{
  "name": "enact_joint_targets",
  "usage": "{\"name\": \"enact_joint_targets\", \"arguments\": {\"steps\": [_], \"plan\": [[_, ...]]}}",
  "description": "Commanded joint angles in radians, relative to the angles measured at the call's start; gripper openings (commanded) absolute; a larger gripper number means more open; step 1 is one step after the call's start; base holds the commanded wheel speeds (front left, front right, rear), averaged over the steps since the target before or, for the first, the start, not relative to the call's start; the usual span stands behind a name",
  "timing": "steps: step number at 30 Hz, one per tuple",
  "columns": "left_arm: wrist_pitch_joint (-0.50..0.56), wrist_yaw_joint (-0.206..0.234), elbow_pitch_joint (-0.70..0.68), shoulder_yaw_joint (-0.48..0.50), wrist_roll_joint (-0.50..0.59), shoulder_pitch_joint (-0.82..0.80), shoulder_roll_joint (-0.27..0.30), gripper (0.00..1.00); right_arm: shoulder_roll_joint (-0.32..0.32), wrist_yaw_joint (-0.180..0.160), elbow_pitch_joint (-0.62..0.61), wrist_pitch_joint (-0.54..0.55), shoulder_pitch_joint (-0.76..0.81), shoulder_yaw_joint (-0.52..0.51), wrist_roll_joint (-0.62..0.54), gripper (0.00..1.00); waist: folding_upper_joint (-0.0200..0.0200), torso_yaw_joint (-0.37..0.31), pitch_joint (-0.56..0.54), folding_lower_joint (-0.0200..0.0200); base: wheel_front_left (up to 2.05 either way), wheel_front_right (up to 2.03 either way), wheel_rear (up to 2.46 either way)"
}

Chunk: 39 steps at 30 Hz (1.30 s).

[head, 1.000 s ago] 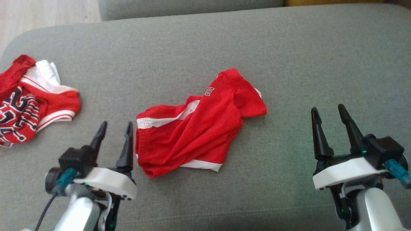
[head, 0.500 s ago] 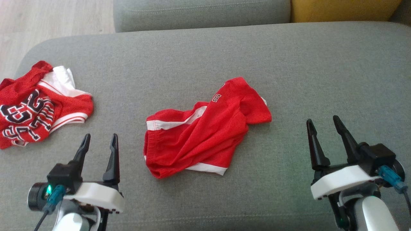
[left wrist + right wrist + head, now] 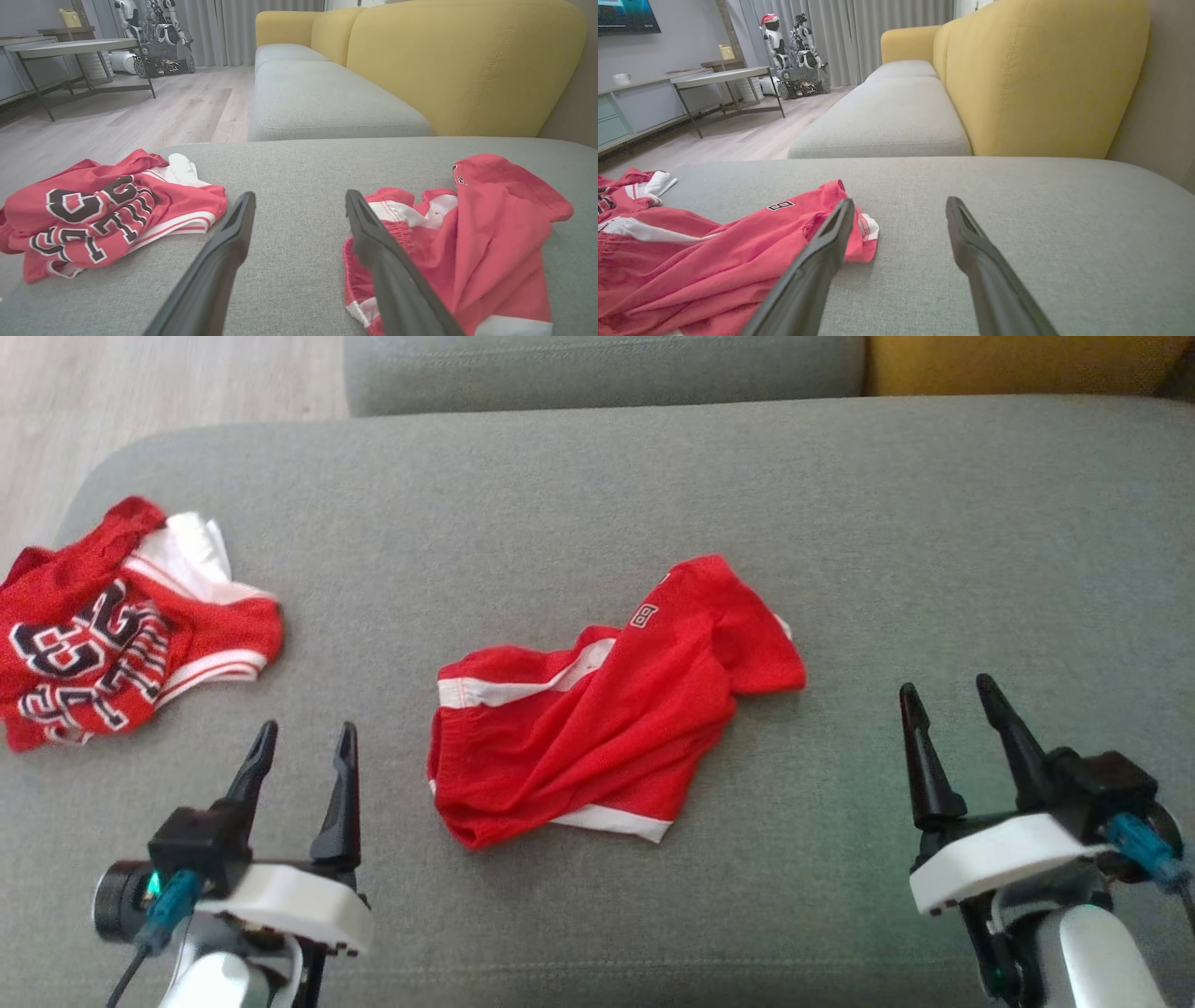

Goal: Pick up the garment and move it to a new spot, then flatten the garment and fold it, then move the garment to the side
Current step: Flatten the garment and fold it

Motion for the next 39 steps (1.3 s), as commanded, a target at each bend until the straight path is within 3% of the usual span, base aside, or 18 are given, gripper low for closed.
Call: {"name": "enact_joint_targets", "arguments": {"steps": [1,10,21,22,23,24,30,36,39], "plan": [[-0.003,-0.002,-0.033,0.040,-0.006,-0.063,0.020,1.00,-0.005,-0.001,-0.025,0.007,-0.048,0.024,0.013,1.00,0.0000,0.015,0.015,0.0000,0.00,0.00,0.00],[-0.015,-0.044,-0.007,0.012,0.001,-0.182,-0.021,1.00,-0.010,-0.001,0.127,0.098,-0.273,0.050,0.033,1.00,0.0000,0.119,0.130,0.0000,0.00,0.00,0.00],[-0.031,-0.101,0.065,0.001,0.021,-0.279,-0.090,1.00,-0.058,-0.001,0.462,0.254,-0.574,0.111,0.096,1.00,0.0000,0.193,0.209,0.0000,0.00,0.00,0.00],[-0.031,-0.104,0.068,0.004,0.023,-0.282,-0.094,1.00,-0.060,-0.001,0.480,0.273,-0.589,0.122,0.108,0.55,0.0000,0.193,0.210,0.0000,0.00,0.00,0.00],[-0.031,-0.107,0.069,0.007,0.026,-0.284,-0.099,1.00,-0.064,-0.001,0.492,0.286,-0.603,0.133,0.121,0.24,0.0000,0.193,0.211,0.0000,0.00,0.00,0.00],[-0.031,-0.111,0.070,0.011,0.029,-0.286,-0.104,1.00,-0.070,-0.001,0.501,0.296,-0.615,0.143,0.131,0.00,0.0000,0.192,0.211,0.0000,0.00,0.00,0.00],[-0.032,-0.125,0.069,0.049,0.050,-0.276,-0.116,1.00,-0.090,-0.001,0.457,0.265,-0.652,0.178,0.180,0.00,0.0000,0.169,0.200,0.0000,0.00,0.00,0.00],[-0.032,-0.132,0.064,0.078,0.066,-0.252,-0.116,1.00,-0.099,-0.001,0.310,0.214,-0.601,0.198,0.205,0.00,0.0000,0.135,0.178,0.0000,0.00,0.00,0.00],[-0.032,-0.134,0.062,0.090,0.073,-0.234,-0.115,1.00,-0.103,-0.001,0.201,0.214,-0.503,0.213,0.212,0.00,0.0000,0.114,0.164,0.0000,0.00,0.00,0.00]]}}
